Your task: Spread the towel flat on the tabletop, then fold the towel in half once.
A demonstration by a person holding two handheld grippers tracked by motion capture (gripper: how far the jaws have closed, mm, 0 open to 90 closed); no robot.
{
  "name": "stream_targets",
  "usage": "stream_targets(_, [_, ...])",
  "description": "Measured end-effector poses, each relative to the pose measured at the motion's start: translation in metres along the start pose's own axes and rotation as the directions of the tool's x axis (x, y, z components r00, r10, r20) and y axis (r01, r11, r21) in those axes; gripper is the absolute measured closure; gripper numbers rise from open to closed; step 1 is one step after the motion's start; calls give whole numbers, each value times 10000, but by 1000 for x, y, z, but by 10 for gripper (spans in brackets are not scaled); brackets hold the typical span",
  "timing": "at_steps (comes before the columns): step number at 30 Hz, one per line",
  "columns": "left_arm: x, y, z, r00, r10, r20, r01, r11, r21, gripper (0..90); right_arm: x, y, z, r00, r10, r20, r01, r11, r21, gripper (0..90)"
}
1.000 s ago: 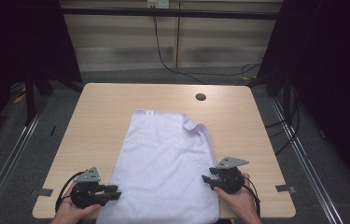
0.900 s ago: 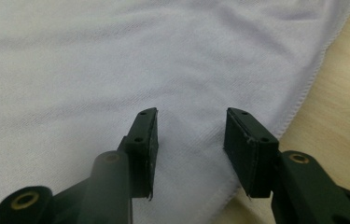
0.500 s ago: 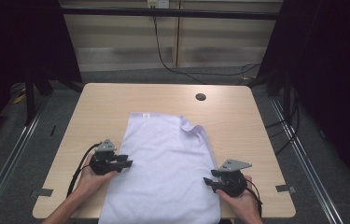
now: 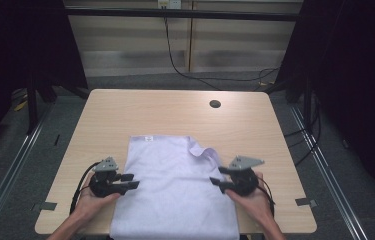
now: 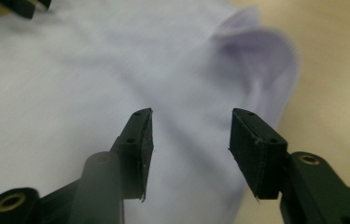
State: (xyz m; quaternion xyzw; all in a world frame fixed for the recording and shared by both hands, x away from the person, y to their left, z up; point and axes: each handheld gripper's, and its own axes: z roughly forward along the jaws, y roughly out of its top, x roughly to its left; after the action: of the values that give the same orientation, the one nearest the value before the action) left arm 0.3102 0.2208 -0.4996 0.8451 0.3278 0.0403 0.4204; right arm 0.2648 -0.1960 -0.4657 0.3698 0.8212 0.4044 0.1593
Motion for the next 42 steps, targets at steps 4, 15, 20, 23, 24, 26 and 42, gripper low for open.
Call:
stream_targets(4, [10,0,6,9992,-326,218,329,9994,-113,590,-30,26,27,9996,69,287,-73,9999,141,446])
stream_targets(15, [10,-2,5,9995,-249,204,253,9995,-191,595,-59,33,64,9877,1050,1155,-1023,9943,-287,828])
stream_targets(20, [9,-4,3,9996,-223,183,226,9996,-161,595,-87,23,58,9586,2245,1752,-2203,9745,-434,820])
stream_targets(23, [9,-4,1,9996,-240,177,241,9997,-69,592,-94,15,49,9403,2645,2143,-2623,9642,-392,709])
stream_targets(24, [9,-4,1,9995,-250,186,251,9996,-83,587,-94,13,46,9396,2674,2139,-2639,9635,-452,711])
stream_targets(26, [9,-4,1,9995,-249,179,251,9997,-64,572,-94,12,42,9408,2648,2116,-2606,9642,-482,707])
stream_targets(42, [40,14,15,9957,-595,-704,568,9976,-385,511,-52,2,57,9851,1706,210,-1712,9848,296,551])
